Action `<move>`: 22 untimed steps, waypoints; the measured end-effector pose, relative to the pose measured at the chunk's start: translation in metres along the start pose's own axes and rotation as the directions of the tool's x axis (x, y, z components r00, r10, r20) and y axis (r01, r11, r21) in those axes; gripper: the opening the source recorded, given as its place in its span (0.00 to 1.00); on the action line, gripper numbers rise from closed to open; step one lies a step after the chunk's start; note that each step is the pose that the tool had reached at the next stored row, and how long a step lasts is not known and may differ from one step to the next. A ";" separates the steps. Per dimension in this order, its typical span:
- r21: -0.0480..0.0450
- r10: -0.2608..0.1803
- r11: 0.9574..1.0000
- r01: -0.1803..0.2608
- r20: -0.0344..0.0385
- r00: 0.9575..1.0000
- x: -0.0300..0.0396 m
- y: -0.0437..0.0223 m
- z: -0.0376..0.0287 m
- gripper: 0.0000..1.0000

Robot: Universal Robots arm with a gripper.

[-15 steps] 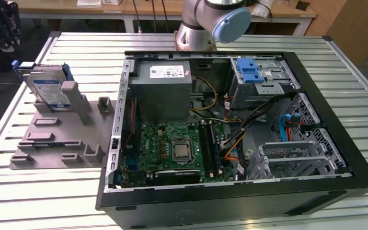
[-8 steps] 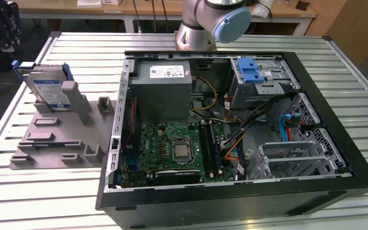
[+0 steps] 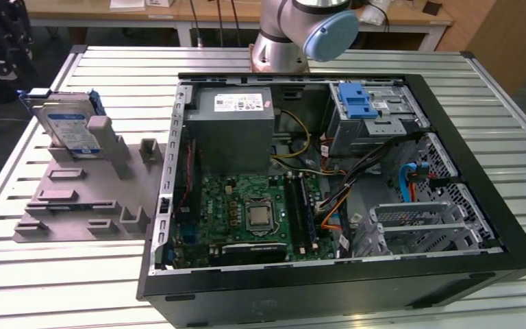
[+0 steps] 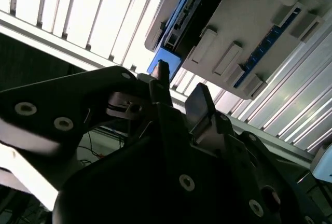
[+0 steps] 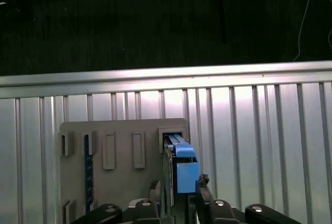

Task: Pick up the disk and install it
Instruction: 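Pick up the disk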

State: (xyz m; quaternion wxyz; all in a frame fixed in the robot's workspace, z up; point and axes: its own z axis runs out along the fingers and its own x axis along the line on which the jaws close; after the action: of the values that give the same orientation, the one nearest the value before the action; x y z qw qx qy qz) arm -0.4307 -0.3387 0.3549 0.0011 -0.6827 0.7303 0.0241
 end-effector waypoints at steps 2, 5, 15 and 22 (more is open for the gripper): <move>0.000 0.000 1.000 0.000 0.000 1.000 0.0000 0.0000 0.0002 0.41; 0.001 0.000 1.000 0.000 0.000 1.000 0.0001 0.0000 0.0017 0.53; 0.001 0.009 1.000 -0.009 0.000 1.000 -0.0009 -0.0005 0.0187 0.64; 0.001 0.011 1.000 -0.011 0.000 1.000 -0.0015 -0.0004 0.0209 0.64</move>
State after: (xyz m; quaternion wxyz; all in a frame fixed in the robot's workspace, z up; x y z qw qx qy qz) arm -0.4309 -0.3364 0.3341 0.0013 -0.6786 0.7341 0.0237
